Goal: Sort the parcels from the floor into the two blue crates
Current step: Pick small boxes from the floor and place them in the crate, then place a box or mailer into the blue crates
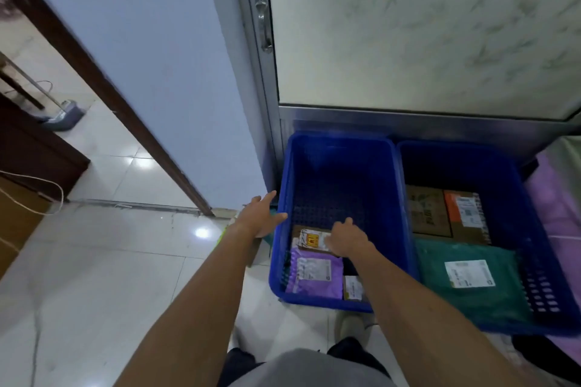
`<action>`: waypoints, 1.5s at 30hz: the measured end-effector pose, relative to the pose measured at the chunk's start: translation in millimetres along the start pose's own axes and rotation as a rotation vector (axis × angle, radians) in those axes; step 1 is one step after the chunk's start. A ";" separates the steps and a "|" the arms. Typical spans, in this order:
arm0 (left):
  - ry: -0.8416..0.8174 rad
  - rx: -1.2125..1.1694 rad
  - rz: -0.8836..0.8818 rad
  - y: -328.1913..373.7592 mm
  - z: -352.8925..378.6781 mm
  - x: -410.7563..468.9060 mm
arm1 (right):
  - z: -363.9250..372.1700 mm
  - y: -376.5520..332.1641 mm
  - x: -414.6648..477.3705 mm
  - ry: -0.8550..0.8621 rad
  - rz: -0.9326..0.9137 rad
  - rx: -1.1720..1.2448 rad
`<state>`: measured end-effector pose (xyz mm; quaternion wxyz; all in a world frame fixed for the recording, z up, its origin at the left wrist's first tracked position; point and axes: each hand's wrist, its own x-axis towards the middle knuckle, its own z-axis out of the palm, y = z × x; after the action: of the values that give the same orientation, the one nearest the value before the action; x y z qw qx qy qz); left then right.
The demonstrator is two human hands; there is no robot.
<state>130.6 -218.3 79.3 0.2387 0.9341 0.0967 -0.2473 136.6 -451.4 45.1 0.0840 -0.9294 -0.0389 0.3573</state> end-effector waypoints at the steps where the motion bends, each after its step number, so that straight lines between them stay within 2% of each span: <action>1: -0.003 0.003 0.009 -15.4 -3.2 -2.3 | 7.6 -11.7 -3.7 0.005 0.018 -0.017; 7: 0.001 0.057 0.001 -117.8 -36.6 -12.1 | 40.3 -93.0 -28.9 0.037 0.088 -0.013; 11: -0.010 0.083 -0.028 -172.4 -59.6 -12.5 | 59.9 -136.3 -43.1 0.088 0.090 0.094; 18: -0.012 0.071 0.028 -197.1 -63.2 -17.5 | 79.2 -181.2 -60.1 0.104 0.068 0.105; 22: -0.010 0.003 0.004 -206.7 -51.2 -22.9 | 79.7 -193.3 -55.6 0.053 0.046 0.095; 25: 0.004 -0.079 -0.079 -216.2 -40.4 -28.7 | 84.0 -197.6 -43.7 0.044 0.003 0.030; 29: -0.062 -0.071 -0.169 -243.0 -17.3 -36.3 | 100.8 -202.9 -23.2 -0.016 -0.049 -0.013; 31: -0.090 -0.049 -0.165 -256.8 -3.0 -31.8 | 112.1 -205.5 -9.9 -0.073 -0.083 -0.057; 35: -0.180 0.051 -0.129 -279.9 28.9 -9.2 | 145.9 -210.0 29.9 -0.114 -0.031 -0.036; 41: -0.171 0.045 -0.108 -329.8 112.6 90.2 | 231.9 -217.5 140.2 -0.120 -0.036 0.018; 45: -0.190 0.152 -0.075 -371.9 195.7 178.3 | 300.1 -222.0 230.9 -0.077 0.006 0.067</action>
<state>91.3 18.8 -308.9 0.1659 0.9176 0.0896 -0.3500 103.9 -164.1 -285.1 0.1123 -0.9117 -0.0274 0.3943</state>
